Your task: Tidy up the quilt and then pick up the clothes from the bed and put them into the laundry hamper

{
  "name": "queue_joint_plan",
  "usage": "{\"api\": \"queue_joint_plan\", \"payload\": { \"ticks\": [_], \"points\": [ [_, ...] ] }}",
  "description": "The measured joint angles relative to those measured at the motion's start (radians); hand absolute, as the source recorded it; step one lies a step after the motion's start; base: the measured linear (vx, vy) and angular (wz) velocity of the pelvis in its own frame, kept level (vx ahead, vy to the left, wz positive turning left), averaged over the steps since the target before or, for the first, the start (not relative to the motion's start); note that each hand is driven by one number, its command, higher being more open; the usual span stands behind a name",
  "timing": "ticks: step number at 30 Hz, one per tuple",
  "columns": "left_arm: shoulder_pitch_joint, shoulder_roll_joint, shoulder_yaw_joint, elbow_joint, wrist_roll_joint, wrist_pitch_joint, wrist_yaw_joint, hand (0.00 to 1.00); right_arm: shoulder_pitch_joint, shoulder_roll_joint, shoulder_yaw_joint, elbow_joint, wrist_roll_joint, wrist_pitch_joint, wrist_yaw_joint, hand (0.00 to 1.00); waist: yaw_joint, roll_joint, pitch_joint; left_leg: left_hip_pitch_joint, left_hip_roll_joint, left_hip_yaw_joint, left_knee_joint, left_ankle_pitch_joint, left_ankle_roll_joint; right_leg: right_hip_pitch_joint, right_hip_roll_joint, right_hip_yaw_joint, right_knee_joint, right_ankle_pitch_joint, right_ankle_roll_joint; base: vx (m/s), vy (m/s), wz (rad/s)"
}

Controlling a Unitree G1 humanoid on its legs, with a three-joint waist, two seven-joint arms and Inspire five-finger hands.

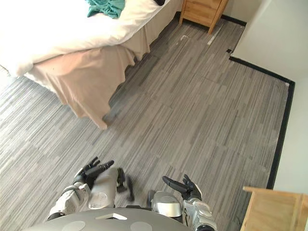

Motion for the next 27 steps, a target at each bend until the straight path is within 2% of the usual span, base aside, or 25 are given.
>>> {"api": "queue_joint_plan", "payload": {
  "ticks": [1, 2, 3, 4, 5, 6, 7, 8, 9, 10, 11, 12, 13, 14, 15, 16, 17, 18, 19, 21, 22, 23, 24, 25, 27],
  "points": [
    [0.006, 0.003, -0.004, 0.003, -0.013, 0.006, 0.001, 1.0, 0.02, 0.004, -0.008, 0.006, -0.001, -0.004, -0.001, 1.0, 0.006, -0.004, -0.026, -0.005, 0.0, 0.034, -0.039, 0.01, 0.021, 0.018, -0.009, -0.003, 0.006, -0.023, 0.018, 0.75, 0.082, -0.51],
    [0.017, -0.009, -0.009, 0.019, -0.028, 0.008, 0.017, 1.0, 0.027, 0.007, -0.02, 0.027, -0.001, -0.009, -0.009, 1.0, 0.022, 0.02, -0.051, -0.013, 0.011, 0.017, -0.008, 0.084, 0.172, -0.02, -0.001, -0.009, 0.199, -0.077, 0.049, 0.82, 0.12, -0.39],
    [0.011, -0.008, 0.006, 0.044, -0.039, 0.016, 0.027, 1.0, 0.012, 0.014, -0.031, 0.041, -0.001, -0.007, -0.013, 1.0, 0.011, 0.013, -0.059, -0.007, -0.006, -0.017, 0.024, 0.092, 0.243, -0.114, -0.042, -0.037, 0.446, -0.07, 0.075, 0.99, 0.145, -0.12],
    [-0.012, 0.022, -0.005, 0.067, -0.048, 0.026, 0.038, 1.0, -0.004, 0.03, -0.038, 0.055, -0.001, -0.006, -0.021, 1.0, -0.01, -0.02, -0.066, 0.031, -0.045, -0.028, -0.006, 0.066, 0.234, -0.225, -0.105, -0.033, 0.701, 0.026, 0.117, 0.8, 0.117, 0.45],
    [-0.03, 0.033, -0.023, 0.089, -0.056, 0.029, 0.04, 1.0, -0.014, 0.04, -0.038, 0.076, -0.003, -0.005, -0.02, 1.0, -0.027, -0.049, -0.057, 0.082, -0.083, -0.044, -0.051, 0.061, 0.23, -0.309, -0.131, -0.016, 0.848, 0.026, 0.126, 0.77, 0.098, 0.8],
    [-0.041, 0.058, -0.039, 0.111, -0.073, 0.039, 0.052, 1.0, -0.018, 0.055, -0.05, 0.077, -0.005, -0.005, -0.012, 1.0, -0.035, -0.068, -0.041, 0.178, -0.109, -0.081, -0.107, 0.058, 0.224, -0.375, -0.14, -0.022, 0.893, -0.009, 0.117, 0.72, 0.048, 0.98],
    [-0.04, 0.054, -0.043, 0.125, -0.113, 0.061, 0.071, 1.0, -0.008, 0.062, -0.057, 0.067, -0.031, -0.021, -0.01, 1.0, -0.034, -0.056, -0.031, 0.278, -0.122, -0.144, -0.169, 0.055, 0.216, -0.411, -0.131, -0.038, 0.832, -0.025, 0.092, 0.7, 0.009, 0.96],
    [-0.04, 0.047, -0.039, 0.129, -0.136, 0.069, 0.079, 1.0, 0.0, 0.063, -0.057, 0.053, -0.04, -0.037, -0.008, 1.0, -0.034, -0.049, -0.029, 0.328, -0.122, -0.18, -0.202, 0.054, 0.208, -0.424, -0.12, -0.052, 0.776, -0.03, 0.082, 0.79, -0.076, 1.29],
    [-0.044, 0.025, -0.023, 0.129, -0.154, 0.074, 0.089, 1.0, 0.032, 0.064, -0.047, 0.015, -0.044, -0.069, -0.009, 1.0, -0.036, -0.027, -0.039, 0.397, -0.117, -0.257, -0.262, 0.059, 0.193, -0.452, -0.095, -0.056, 0.624, -0.029, 0.075, 0.75, -0.137, 1.8],
    [-0.053, 0.0, -0.007, 0.129, -0.161, 0.07, 0.097, 1.0, 0.066, 0.065, -0.034, -0.021, -0.044, -0.097, -0.013, 1.0, -0.04, -0.01, -0.055, 0.422, -0.115, -0.345, -0.291, 0.053, 0.166, -0.494, -0.09, -0.007, 0.468, -0.017, 0.082, 0.62, -0.122, 2.08],
    [-0.059, -0.016, 0.008, 0.128, -0.175, 0.067, 0.097, 1.0, 0.076, 0.069, -0.034, -0.031, -0.043, -0.108, -0.018, 1.0, -0.041, -0.006, -0.061, 0.426, -0.116, -0.389, -0.292, 0.041, 0.147, -0.515, -0.089, 0.052, 0.396, 0.004, 0.085, 0.48, -0.164, 2.32],
    [-0.069, -0.04, 0.039, 0.126, -0.182, 0.056, 0.103, 1.0, 0.079, 0.077, -0.033, -0.032, -0.042, -0.115, -0.035, 1.0, -0.041, -0.01, -0.067, 0.436, -0.123, -0.461, -0.288, 0.017, 0.125, -0.537, -0.097, 0.197, 0.281, 0.06, 0.1, 0.47, -0.218, 2.19],
    [-0.067, -0.046, 0.068, 0.128, -0.187, 0.043, 0.121, 1.0, 0.079, 0.075, -0.011, -0.031, -0.043, -0.113, -0.047, 1.0, -0.038, -0.018, -0.087, 0.439, -0.121, -0.523, -0.269, -0.013, 0.097, -0.549, -0.111, 0.3, 0.209, 0.119, 0.121, 0.7, -0.383, 2.0],
    [-0.056, -0.046, 0.084, 0.127, -0.196, 0.04, 0.131, 1.0, 0.079, 0.072, 0.007, -0.03, -0.046, -0.112, -0.051, 1.0, -0.038, -0.024, -0.095, 0.443, -0.117, -0.546, -0.253, -0.028, 0.08, -0.549, -0.115, 0.325, 0.191, 0.15, 0.129, 0.69, -0.477, 1.62],
    [-0.029, -0.038, 0.108, 0.118, -0.258, 0.02, 0.146, 1.0, 0.079, 0.073, 0.041, -0.03, -0.085, -0.113, -0.066, 1.0, -0.032, -0.05, -0.112, 0.456, -0.11, -0.557, -0.231, -0.057, 0.037, -0.543, -0.121, 0.341, 0.162, 0.237, 0.144, 0.67, -0.577, 1.34],
    [0.009, -0.03, 0.151, 0.098, -0.297, 0.004, 0.151, 1.0, 0.086, 0.079, 0.079, -0.029, -0.112, -0.099, -0.073, 1.0, -0.025, -0.092, -0.136, 0.458, -0.104, -0.546, -0.21, -0.094, -0.01, -0.532, -0.141, 0.329, 0.142, 0.379, 0.165, 0.53, -0.534, 1.28],
    [0.01, -0.045, 0.175, 0.1, -0.314, -0.001, 0.156, 1.0, 0.083, 0.069, 0.081, -0.029, -0.118, -0.086, -0.072, 1.0, -0.019, -0.085, -0.144, 0.458, -0.074, -0.524, -0.196, -0.115, -0.026, -0.509, -0.139, 0.296, 0.151, 0.316, 0.191, 0.45, -0.526, 1.25],
    [0.012, -0.096, 0.207, 0.101, -0.337, -0.003, 0.154, 1.0, 0.074, 0.022, 0.091, -0.026, -0.113, -0.064, -0.076, 1.0, -0.008, -0.012, -0.155, 0.437, 0.016, -0.441, -0.18, -0.122, -0.038, -0.485, -0.099, 0.21, 0.139, 0.313, 0.161, 0.33, -0.458, 1.5],
    [0.019, -0.113, 0.211, 0.099, -0.335, -0.012, 0.14, 1.0, 0.075, 0.006, 0.094, -0.034, -0.107, -0.055, -0.102, 1.0, -0.013, 0.008, -0.159, 0.424, 0.07, -0.322, -0.193, -0.097, -0.036, -0.448, -0.099, 0.125, 0.108, 0.3, 0.138, 0.28, -0.426, 1.58],
    [0.031, -0.136, 0.206, 0.095, -0.327, -0.04, 0.14, 1.0, 0.078, -0.014, 0.111, -0.04, -0.097, -0.029, -0.111, 1.0, -0.014, 0.029, -0.162, 0.454, 0.109, -0.188, -0.255, -0.044, -0.043, -0.387, -0.107, 0.045, 0.082, 0.29, 0.122, 0.2, -0.329, 1.42],
    [0.041, -0.142, 0.196, 0.089, -0.326, -0.05, 0.141, 1.0, 0.077, -0.022, 0.126, -0.041, -0.086, -0.015, -0.112, 1.0, -0.012, 0.032, -0.164, 0.479, 0.11, -0.136, -0.303, -0.019, -0.045, -0.359, -0.118, 0.005, 0.072, 0.284, 0.112, 0.18, -0.253, 1.39],
    [0.048, -0.138, 0.165, 0.088, -0.327, -0.067, 0.152, 1.0, 0.073, -0.031, 0.143, -0.041, -0.071, 0.002, -0.112, 1.0, -0.008, 0.033, -0.164, 0.512, 0.097, -0.109, -0.386, 0.043, -0.043, -0.327, -0.128, -0.04, 0.06, 0.28, 0.108, 0.12, -0.166, 1.26],
    [0.049, -0.135, 0.148, 0.089, -0.326, -0.078, 0.172, 1.0, 0.059, -0.031, 0.145, -0.04, -0.055, 0.026, -0.112, 1.0, -0.006, 0.029, -0.164, 0.54, 0.082, -0.123, -0.461, 0.114, -0.07, -0.3, -0.132, -0.075, 0.036, 0.278, 0.109, 0.1, -0.142, 0.99],
    [0.049, -0.13, 0.146, 0.091, -0.326, -0.078, 0.184, 1.0, 0.051, -0.03, 0.146, -0.039, -0.034, 0.041, -0.113, 1.0, -0.006, 0.026, -0.166, 0.548, 0.069, -0.134, -0.493, 0.136, -0.088, -0.29, -0.132, -0.089, 0.021, 0.278, 0.109, 0.06, -0.08, 0.71],
    [0.066, -0.111, 0.127, 0.091, -0.324, -0.106, 0.237, 1.0, 0.032, -0.023, 0.152, -0.027, 0.022, 0.087, -0.111, 1.0, -0.005, 0.011, -0.182, 0.552, 0.054, -0.166, -0.54, 0.168, -0.087, -0.26, -0.137, -0.118, -0.033, 0.29, 0.126, 0.01, -0.022, 0.44]
  ]
}}
